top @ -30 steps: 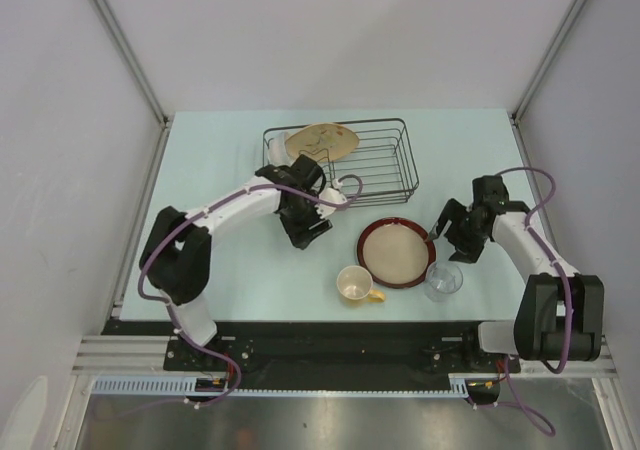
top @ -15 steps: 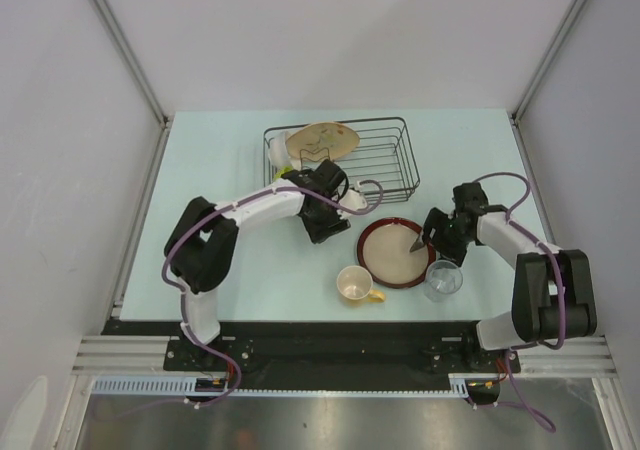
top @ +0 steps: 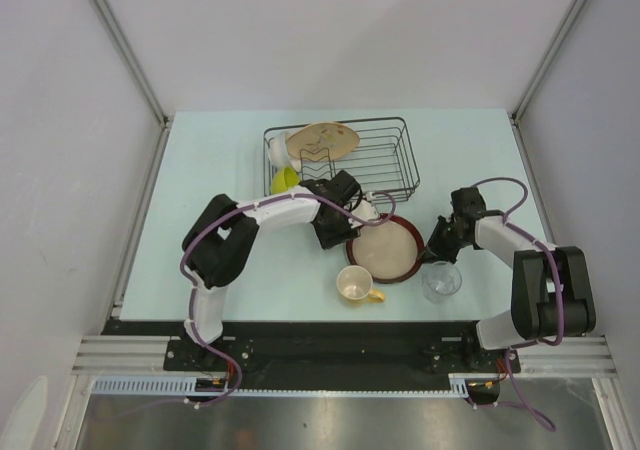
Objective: Load the mixed dishes into the dish rack
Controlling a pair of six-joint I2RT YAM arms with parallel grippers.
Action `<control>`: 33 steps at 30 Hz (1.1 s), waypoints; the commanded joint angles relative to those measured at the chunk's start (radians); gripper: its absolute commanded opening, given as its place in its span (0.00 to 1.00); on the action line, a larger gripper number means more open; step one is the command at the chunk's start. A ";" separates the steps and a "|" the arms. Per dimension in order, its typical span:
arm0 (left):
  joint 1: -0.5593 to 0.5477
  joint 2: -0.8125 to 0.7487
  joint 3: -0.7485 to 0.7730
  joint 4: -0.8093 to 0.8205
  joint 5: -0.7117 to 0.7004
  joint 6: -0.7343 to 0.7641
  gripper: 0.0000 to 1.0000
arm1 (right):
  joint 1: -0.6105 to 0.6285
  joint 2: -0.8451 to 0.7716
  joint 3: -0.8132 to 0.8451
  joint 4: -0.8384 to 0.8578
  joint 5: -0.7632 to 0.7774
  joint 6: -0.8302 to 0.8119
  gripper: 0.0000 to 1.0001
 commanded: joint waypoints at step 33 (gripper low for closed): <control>-0.053 -0.006 0.011 0.066 -0.055 0.039 0.65 | 0.094 0.176 -0.019 0.574 -0.448 0.138 0.29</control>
